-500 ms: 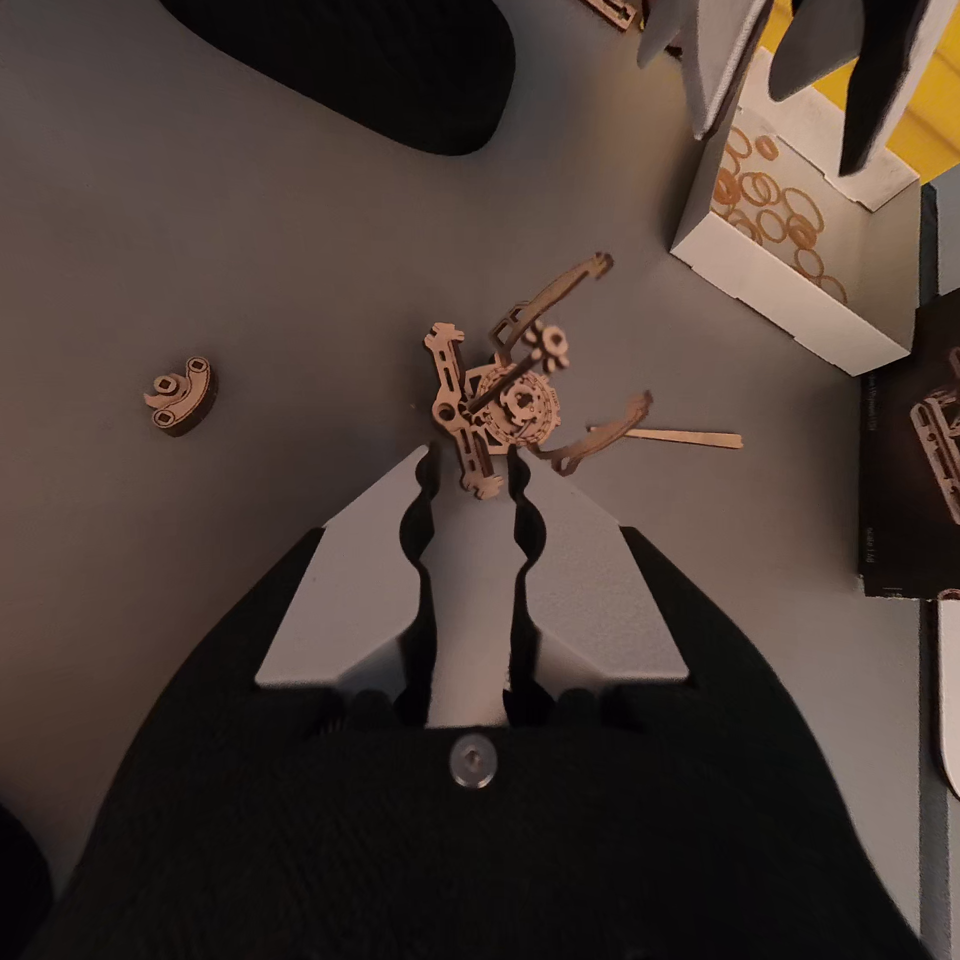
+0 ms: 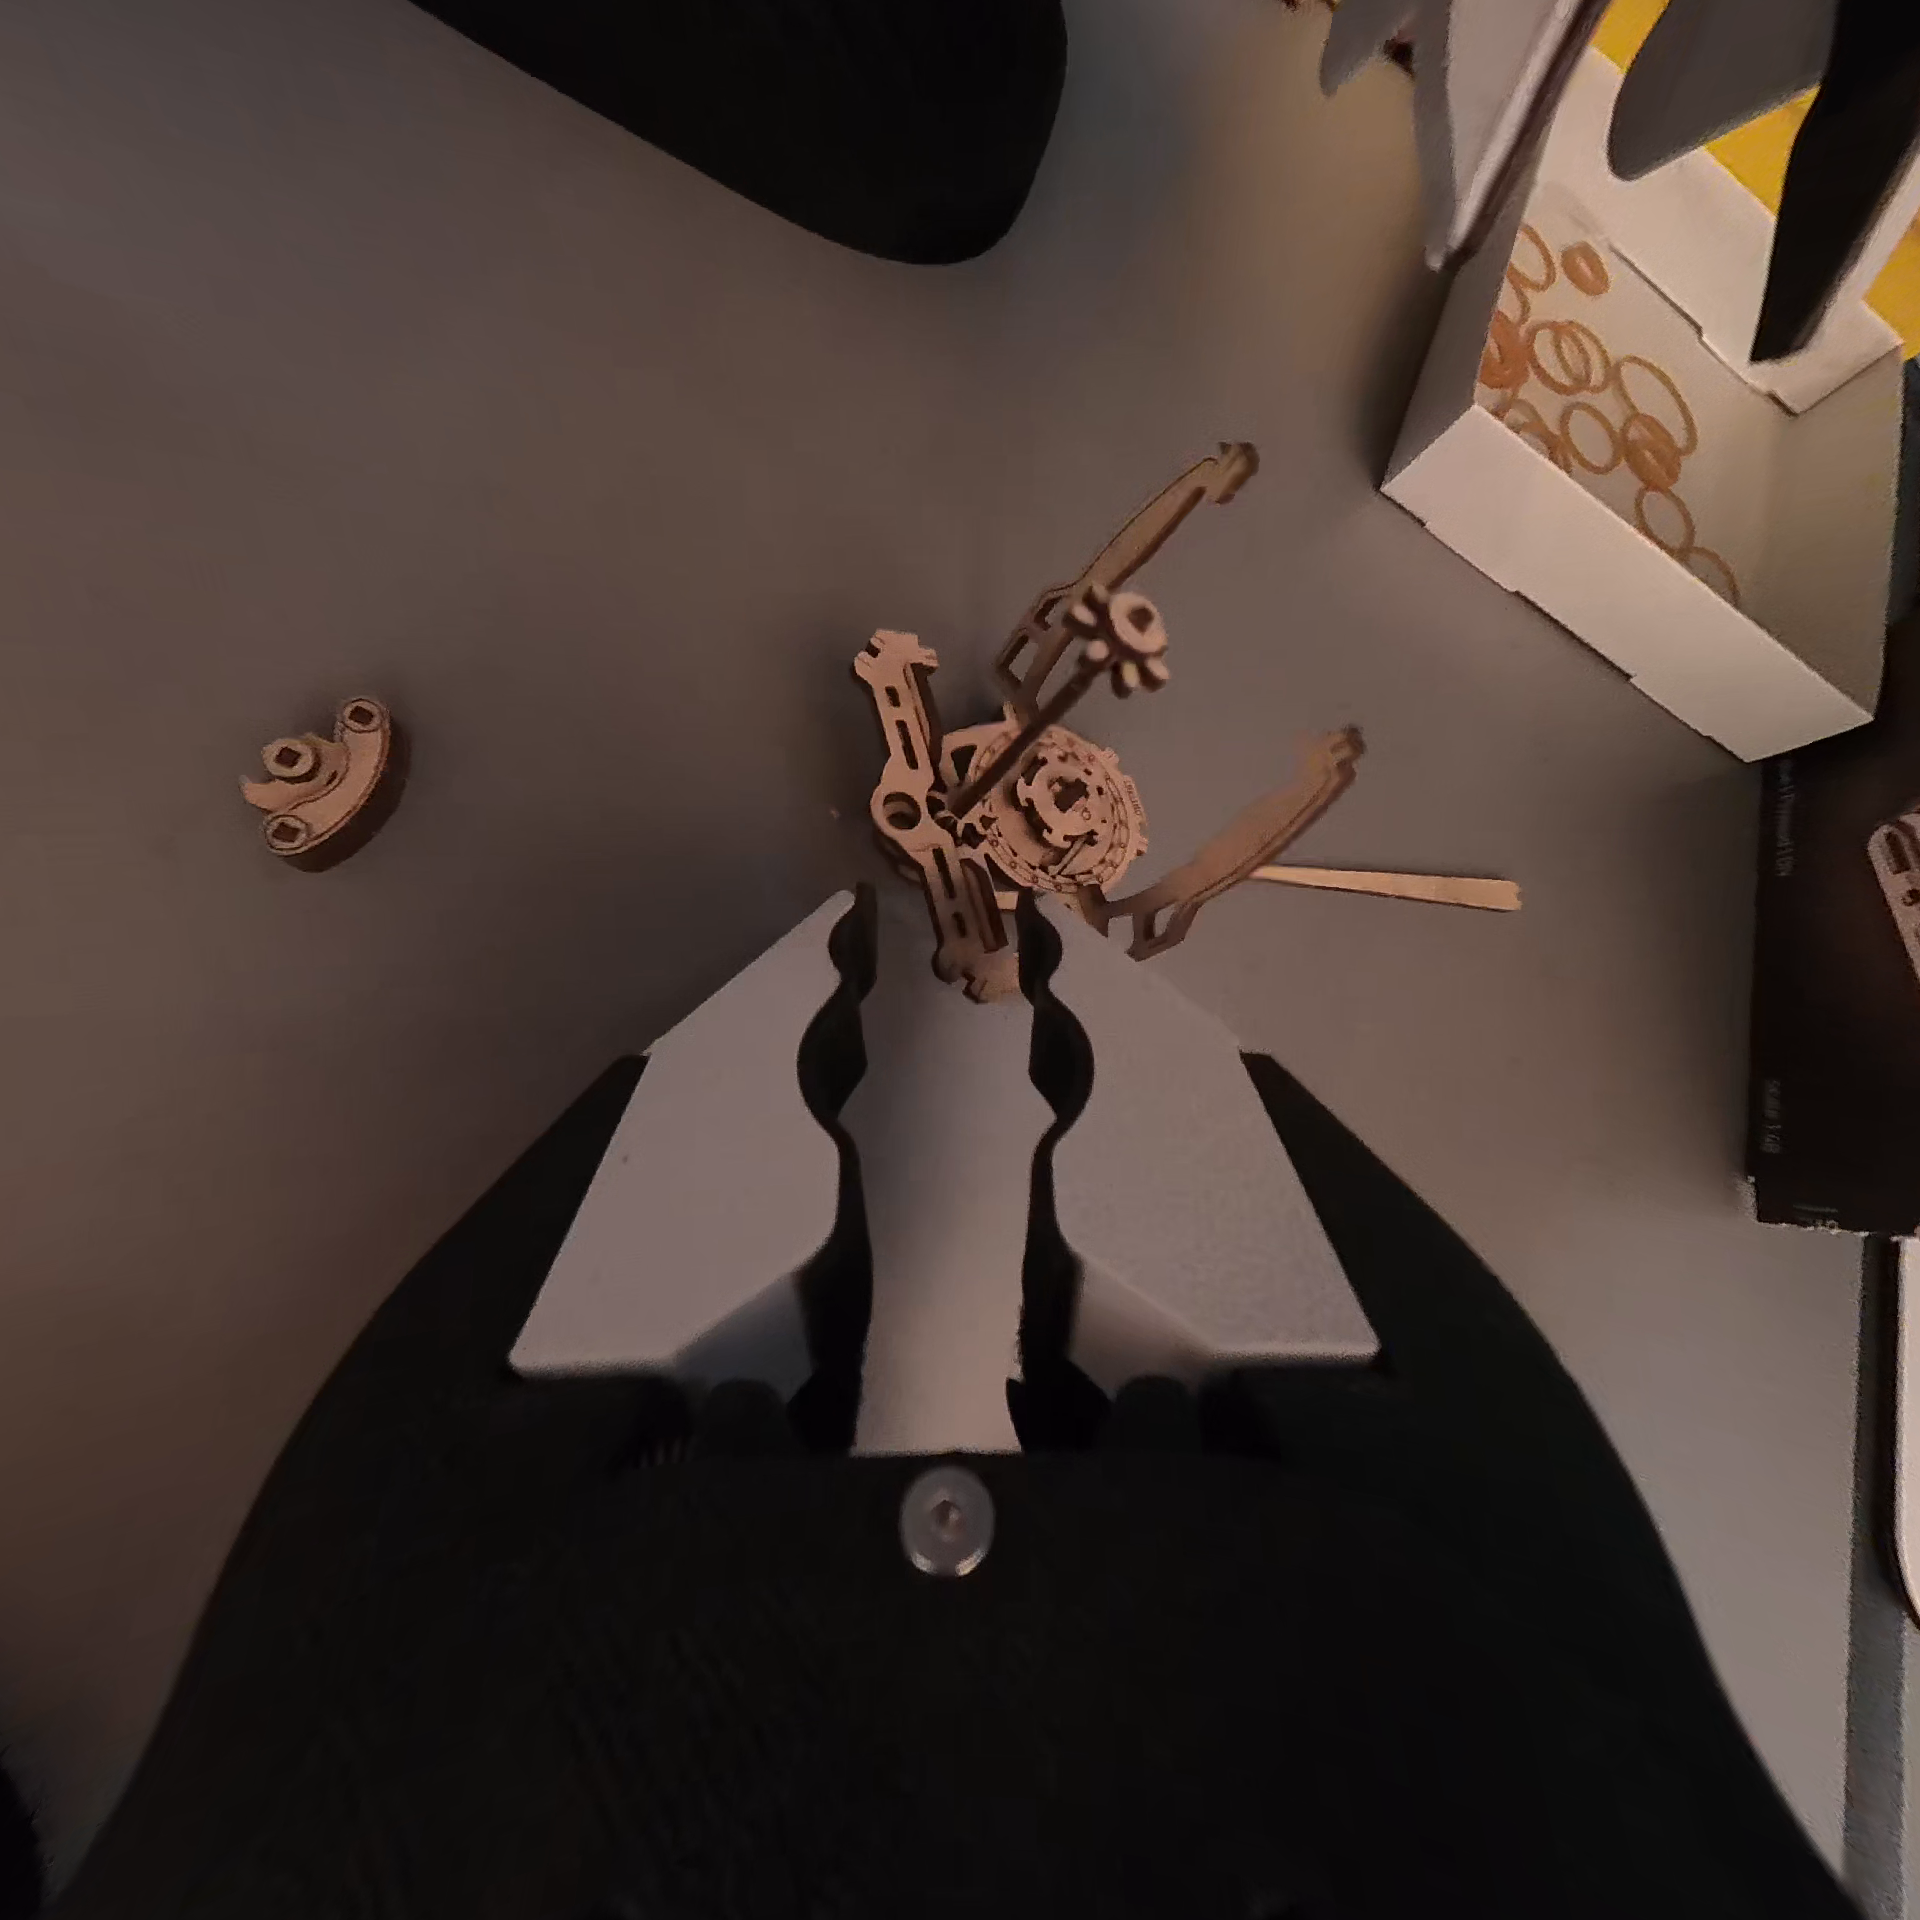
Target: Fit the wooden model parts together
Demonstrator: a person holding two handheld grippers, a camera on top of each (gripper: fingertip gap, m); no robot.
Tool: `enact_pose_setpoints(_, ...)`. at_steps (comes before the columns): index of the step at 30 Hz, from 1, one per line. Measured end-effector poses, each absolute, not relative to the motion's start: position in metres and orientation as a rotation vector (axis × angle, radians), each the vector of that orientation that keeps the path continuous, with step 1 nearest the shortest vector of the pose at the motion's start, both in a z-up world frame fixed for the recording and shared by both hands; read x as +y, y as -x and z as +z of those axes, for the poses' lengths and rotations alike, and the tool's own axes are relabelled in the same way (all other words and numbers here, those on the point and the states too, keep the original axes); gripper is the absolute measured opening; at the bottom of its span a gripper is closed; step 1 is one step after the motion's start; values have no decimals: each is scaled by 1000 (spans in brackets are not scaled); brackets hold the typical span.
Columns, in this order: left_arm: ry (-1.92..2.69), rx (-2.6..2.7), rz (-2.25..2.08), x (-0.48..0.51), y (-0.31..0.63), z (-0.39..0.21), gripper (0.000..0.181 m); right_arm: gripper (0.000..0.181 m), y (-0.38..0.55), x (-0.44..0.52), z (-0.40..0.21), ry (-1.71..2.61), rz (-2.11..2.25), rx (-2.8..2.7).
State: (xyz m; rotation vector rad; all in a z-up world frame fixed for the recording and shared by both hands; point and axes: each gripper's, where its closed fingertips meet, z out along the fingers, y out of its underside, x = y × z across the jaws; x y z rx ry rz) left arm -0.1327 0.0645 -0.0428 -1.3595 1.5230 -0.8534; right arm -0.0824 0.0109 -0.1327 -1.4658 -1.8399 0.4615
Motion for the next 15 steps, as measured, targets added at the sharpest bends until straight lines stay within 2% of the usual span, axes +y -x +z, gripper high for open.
enact_pose_setpoints(1,1359,1528,-852,64,133,-43,45,24,82,12,-135,1478,454,-1842)
enact_pose_setpoints(4,1348,1539,-845,60,131,-42,45,13,81,13,-134,1474,438,-1846)
enact_pose_setpoints(9,1329,1566,-833,53,130,-40,45,12,82,13,-130,1496,444,-1825)
enact_pose_setpoints(15,1307,1598,-821,44,128,-38,46,12,82,18,-120,1724,594,-1710)
